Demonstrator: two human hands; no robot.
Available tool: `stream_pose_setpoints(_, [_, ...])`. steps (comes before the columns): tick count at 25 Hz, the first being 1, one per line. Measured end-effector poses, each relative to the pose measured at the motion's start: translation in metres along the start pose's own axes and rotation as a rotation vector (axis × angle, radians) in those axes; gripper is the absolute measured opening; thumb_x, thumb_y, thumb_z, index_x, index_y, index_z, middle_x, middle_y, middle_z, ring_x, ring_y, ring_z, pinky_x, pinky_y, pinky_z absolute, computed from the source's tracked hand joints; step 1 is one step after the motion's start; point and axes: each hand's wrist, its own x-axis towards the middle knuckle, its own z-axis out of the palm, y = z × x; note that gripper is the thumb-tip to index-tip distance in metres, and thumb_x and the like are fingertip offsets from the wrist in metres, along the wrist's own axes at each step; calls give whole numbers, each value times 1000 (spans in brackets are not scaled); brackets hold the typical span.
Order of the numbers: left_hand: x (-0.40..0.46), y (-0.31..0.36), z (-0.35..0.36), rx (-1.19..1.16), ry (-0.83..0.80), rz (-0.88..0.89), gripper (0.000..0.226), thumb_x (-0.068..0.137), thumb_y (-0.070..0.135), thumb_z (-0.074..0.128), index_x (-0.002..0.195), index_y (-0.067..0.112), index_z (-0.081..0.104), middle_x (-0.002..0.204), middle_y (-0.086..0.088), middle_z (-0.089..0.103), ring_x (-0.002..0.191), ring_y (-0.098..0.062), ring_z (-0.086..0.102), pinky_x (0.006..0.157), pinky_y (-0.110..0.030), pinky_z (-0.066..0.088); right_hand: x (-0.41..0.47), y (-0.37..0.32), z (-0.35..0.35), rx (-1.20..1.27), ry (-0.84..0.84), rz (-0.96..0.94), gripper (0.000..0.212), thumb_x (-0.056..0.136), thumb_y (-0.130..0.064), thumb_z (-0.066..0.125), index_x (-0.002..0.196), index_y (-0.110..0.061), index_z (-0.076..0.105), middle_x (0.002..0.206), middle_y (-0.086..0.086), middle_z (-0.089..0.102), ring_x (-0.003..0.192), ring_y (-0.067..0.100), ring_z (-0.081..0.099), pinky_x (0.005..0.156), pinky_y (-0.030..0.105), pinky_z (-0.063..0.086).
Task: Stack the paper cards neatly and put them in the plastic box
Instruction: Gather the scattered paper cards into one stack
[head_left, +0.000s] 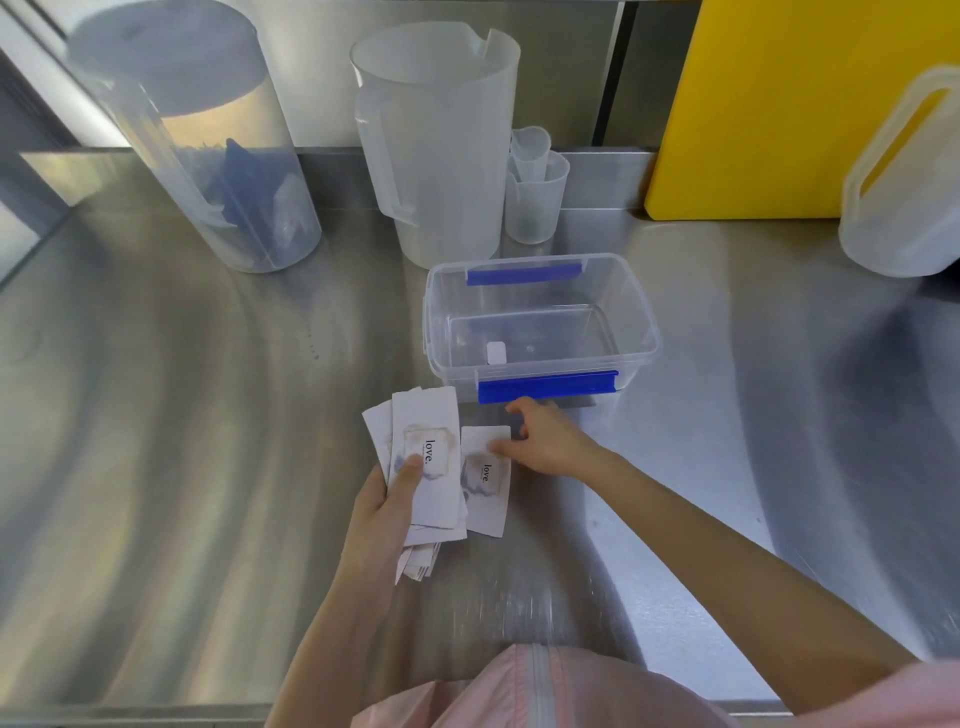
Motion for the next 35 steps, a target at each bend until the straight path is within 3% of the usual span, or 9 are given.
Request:
stream_pose_setpoints(2, [0, 0, -3, -14, -1, -7, 34, 90, 31, 45, 116, 10, 54, 97, -19, 64, 68, -26, 60, 38, -21, 46, 7, -1, 14, -140, -61, 24, 71, 72, -41, 68, 128, -15, 33, 136, 16, 29, 121, 32, 39, 99, 42, 41])
stream_pose_setpoints(5, [1, -4, -1, -12, 2, -29, 33, 90, 31, 46, 116, 12, 54, 99, -19, 66, 73, -27, 63, 43, -22, 49, 13, -1, 20, -230, -30, 44, 75, 65, -40, 74, 122, -19, 31, 131, 15, 27, 122, 33, 31, 101, 47, 38])
stream_pose_setpoints(9, [3, -10, 2, -48, 19, -50, 35, 90, 27, 47, 120, 10, 51, 113, -26, 63, 95, -40, 62, 84, -52, 51, 15, 7, 21, -227, -18, 130, 87, 59, -43, 77, 123, -16, 24, 129, 14, 26, 121, 31, 31, 101, 44, 36])
stream_pose_setpoints(12, [4, -12, 3, -51, 36, -53, 30, 90, 26, 48, 115, 11, 55, 107, -23, 65, 95, -42, 62, 90, -61, 44, 16, 13, 24, -192, 28, 164, 91, 59, -45, 77, 124, -16, 21, 130, 14, 27, 121, 32, 33, 101, 44, 34])
stream_pose_setpoints(16, [3, -14, 4, -51, 43, -63, 28, 89, 25, 48, 113, 12, 54, 103, -20, 65, 94, -42, 62, 92, -61, 45, 11, 24, 27, -106, 78, 150, 83, 61, -39, 77, 121, -14, 24, 126, 12, 42, 116, 32, 44, 95, 44, 41])
stream_pose_setpoints(23, [2, -12, 9, -2, 34, -54, 33, 89, 30, 48, 115, 9, 52, 115, -29, 60, 104, -45, 59, 91, -59, 45, -27, 37, -10, 302, 147, 7, 36, 83, -10, 55, 117, -17, 43, 115, 7, 58, 102, 21, 55, 80, 28, 44])
stream_pose_setpoints(29, [3, -13, 23, 45, -24, -37, 23, 88, 29, 48, 109, 21, 57, 104, -9, 68, 97, -27, 64, 79, -36, 52, -69, 23, -59, 703, 180, -106, 28, 86, -12, 53, 108, -29, 47, 98, -7, 63, 89, 10, 62, 65, 21, 53])
stream_pose_setpoints(32, [2, -16, 34, 56, -62, -37, 12, 87, 31, 51, 94, 32, 60, 97, 5, 70, 89, -14, 64, 74, -28, 50, -78, 10, -54, 657, 192, -136, 28, 84, -16, 58, 108, -27, 48, 92, -13, 64, 82, 5, 63, 60, 16, 53])
stream_pose_setpoints(35, [1, -18, 44, 59, -57, -48, 14, 86, 36, 50, 96, 33, 60, 98, 6, 68, 96, -18, 63, 88, -37, 49, -78, 0, -35, 556, 237, -150, 33, 82, -17, 61, 112, -16, 49, 101, -4, 62, 86, 10, 61, 66, 15, 51])
